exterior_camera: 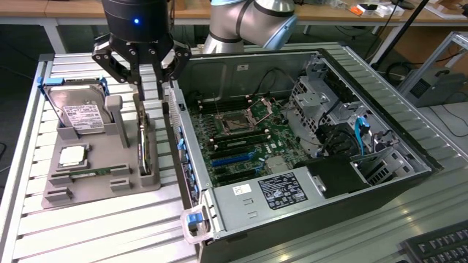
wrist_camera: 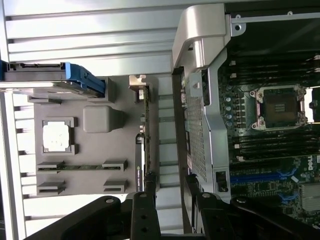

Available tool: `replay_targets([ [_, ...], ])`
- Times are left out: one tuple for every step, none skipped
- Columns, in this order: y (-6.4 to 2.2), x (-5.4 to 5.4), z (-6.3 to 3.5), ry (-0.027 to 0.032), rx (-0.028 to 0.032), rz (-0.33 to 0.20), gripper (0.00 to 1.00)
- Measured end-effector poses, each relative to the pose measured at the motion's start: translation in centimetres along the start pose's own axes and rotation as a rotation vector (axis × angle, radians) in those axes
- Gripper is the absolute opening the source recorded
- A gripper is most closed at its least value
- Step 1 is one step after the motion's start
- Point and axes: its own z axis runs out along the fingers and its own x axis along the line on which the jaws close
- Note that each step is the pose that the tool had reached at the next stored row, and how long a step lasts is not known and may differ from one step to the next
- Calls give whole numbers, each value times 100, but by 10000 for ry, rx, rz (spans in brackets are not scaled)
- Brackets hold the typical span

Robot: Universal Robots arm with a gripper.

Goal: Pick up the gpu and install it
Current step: 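Pick up the gpu and move the gpu toward the slot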

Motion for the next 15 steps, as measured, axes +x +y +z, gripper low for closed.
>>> replay_targets([
  [0, 1, 4, 0, 0, 0, 36],
  [0, 2, 7, 0, 0, 0, 36],
  [-1, 2, 10, 0, 0, 0, 36],
  [-1, 3, 14, 0, 0, 0, 36],
  [-1, 4, 17, 0, 0, 0, 36],
  [-1, 5, 23, 0, 0, 0, 36],
  [-1, 6, 26, 0, 0, 0, 36],
  [-2, 7, 30, 0, -1, 0, 36],
  [-2, 8, 33, 0, 0, 0, 36],
  [-2, 9, 37, 0, 0, 0, 36],
  [-2, 9, 41, 0, 0, 0, 36],
  [-2, 10, 45, 0, 0, 0, 36],
  [-3, 10, 48, 0, 0, 0, 36],
  [-3, 11, 51, 0, 0, 0, 36],
  [-3, 11, 55, 0, -1, 0, 36],
])
